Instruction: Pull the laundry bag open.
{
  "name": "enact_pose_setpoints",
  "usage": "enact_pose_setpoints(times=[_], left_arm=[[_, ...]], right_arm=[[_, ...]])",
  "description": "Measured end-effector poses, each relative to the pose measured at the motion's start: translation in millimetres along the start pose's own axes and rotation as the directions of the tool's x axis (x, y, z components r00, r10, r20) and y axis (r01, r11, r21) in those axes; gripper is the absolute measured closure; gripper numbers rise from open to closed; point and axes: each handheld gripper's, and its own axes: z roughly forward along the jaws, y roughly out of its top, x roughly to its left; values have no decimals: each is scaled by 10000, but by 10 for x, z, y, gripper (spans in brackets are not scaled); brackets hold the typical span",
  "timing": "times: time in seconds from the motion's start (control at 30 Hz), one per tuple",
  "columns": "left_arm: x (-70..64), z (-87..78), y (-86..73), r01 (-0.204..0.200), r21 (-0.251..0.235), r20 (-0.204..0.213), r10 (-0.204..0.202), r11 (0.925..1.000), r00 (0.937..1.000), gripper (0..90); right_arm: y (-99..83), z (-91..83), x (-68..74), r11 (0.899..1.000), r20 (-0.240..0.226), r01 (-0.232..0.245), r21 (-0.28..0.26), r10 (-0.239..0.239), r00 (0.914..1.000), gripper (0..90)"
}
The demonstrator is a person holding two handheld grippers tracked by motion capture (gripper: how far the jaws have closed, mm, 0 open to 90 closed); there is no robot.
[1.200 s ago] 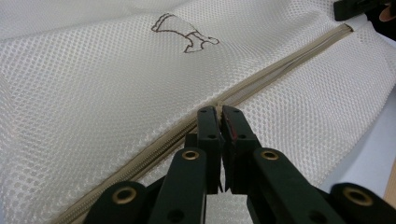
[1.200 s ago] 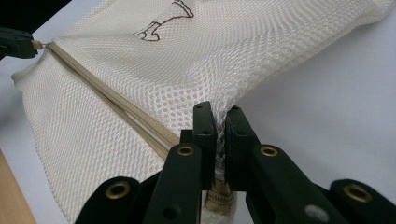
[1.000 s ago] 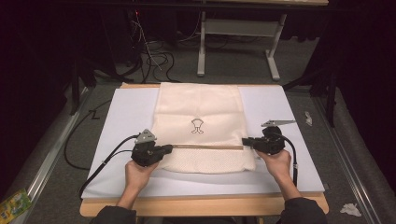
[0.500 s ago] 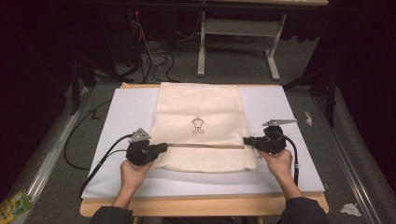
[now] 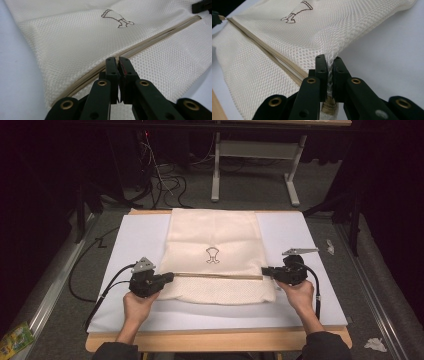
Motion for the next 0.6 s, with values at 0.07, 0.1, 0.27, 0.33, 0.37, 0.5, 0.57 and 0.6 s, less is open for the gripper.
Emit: enact_pose_setpoints(times=[0.07,0.1,0.27,0.33,0.37,0.5,0.57,0.6], left_arm=[[8,0,-4,46,-55,-4,-46,10000,10000,874],[11,0,-5,52,-54,2,-52,10000,10000,874],[37,-25,-16,77,-76,-174,-78,9999,9998,873],[62,-51,-24,160,-150,-248,-164,9998,9996,874],[78,-70,-29,196,-178,-334,-201,9997,9992,874],[120,-123,-39,247,-185,-518,-257,9995,9983,874],[135,-144,-43,263,-199,-598,-274,9995,9978,874],[143,-151,-46,304,-209,-630,-317,9993,9975,873]], right_arm=[[5,4,5,10000,-20,10,14,-10,10000,865],[7,6,7,10000,-25,11,7,-11,10000,866],[4,-2,1,10000,42,-28,23,28,10000,866],[0,-7,-14,10000,88,-31,-11,31,10000,866],[0,-12,-21,10000,100,-42,3,42,9999,866],[-1,-20,-32,9999,132,-138,-26,139,9998,866],[-1,-16,-34,9999,156,-109,-23,110,9998,866],[-1,-16,-34,9999,140,-139,-24,140,9998,866]])
